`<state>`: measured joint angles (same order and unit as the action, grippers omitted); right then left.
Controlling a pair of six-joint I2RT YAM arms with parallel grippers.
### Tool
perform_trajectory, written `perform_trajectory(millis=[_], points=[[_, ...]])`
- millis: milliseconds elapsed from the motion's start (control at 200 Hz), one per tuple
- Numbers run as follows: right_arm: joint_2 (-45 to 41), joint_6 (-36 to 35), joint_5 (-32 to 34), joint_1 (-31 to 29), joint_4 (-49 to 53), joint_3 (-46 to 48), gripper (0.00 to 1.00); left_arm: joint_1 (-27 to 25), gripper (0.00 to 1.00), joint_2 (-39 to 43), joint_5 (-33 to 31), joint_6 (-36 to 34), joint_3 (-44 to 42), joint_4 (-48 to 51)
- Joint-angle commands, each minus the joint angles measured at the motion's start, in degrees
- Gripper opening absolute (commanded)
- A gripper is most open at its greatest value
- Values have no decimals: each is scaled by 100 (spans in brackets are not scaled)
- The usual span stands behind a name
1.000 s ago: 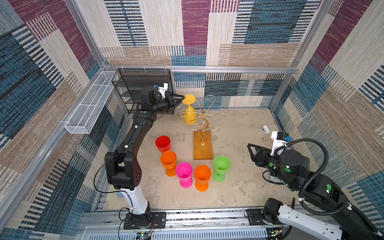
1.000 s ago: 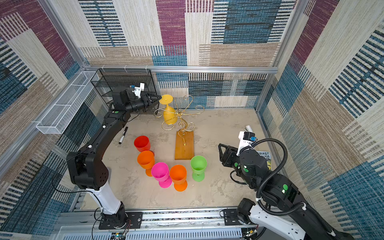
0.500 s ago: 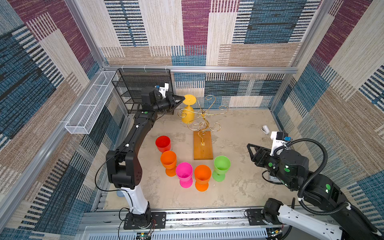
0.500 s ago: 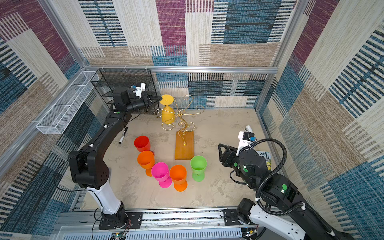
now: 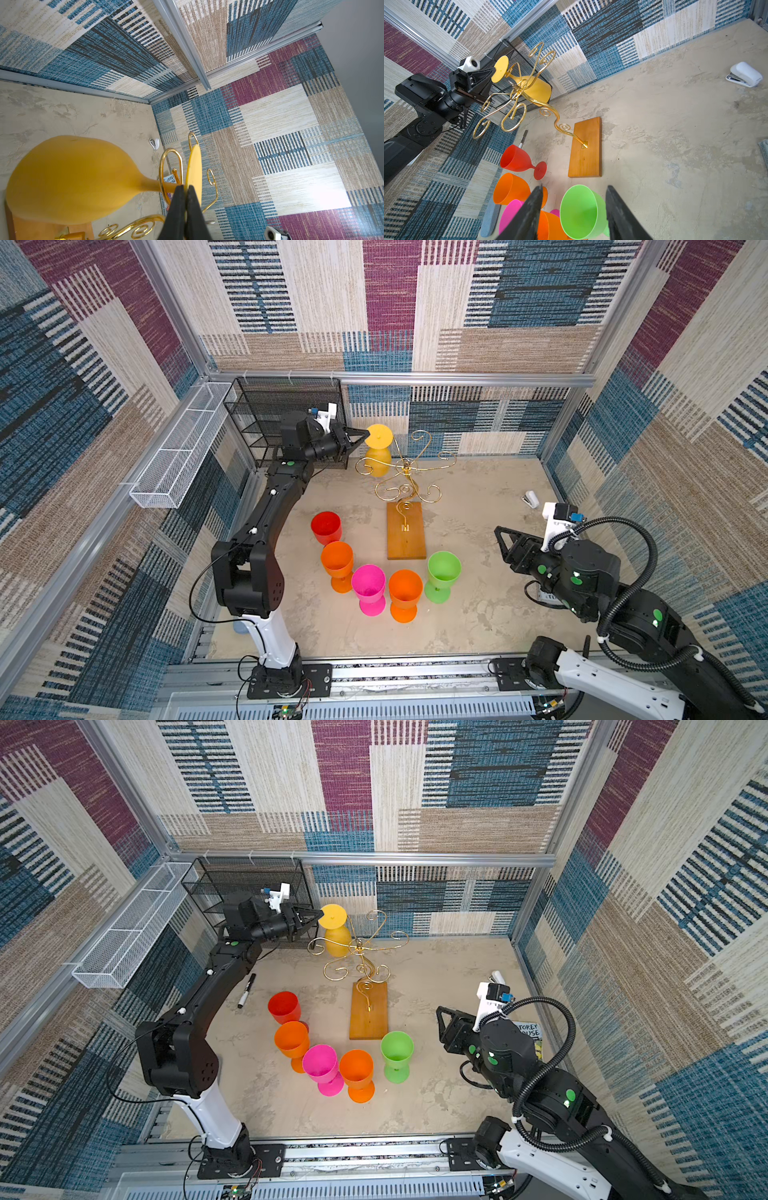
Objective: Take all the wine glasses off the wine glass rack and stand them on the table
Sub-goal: 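Close the left gripper on the yellow glass's foot on the rack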
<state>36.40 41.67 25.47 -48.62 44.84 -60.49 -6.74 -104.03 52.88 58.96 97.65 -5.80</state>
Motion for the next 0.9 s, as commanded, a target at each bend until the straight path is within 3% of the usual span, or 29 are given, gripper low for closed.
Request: perform_trajectory(millis=[0, 896], points=[[-2, -62, 18, 1, -237, -27, 51, 41, 0, -36, 143, 292, 126, -441], [-201, -107, -60, 4, -469, 216, 51, -244, 0, -687, 316, 257, 873, -288]])
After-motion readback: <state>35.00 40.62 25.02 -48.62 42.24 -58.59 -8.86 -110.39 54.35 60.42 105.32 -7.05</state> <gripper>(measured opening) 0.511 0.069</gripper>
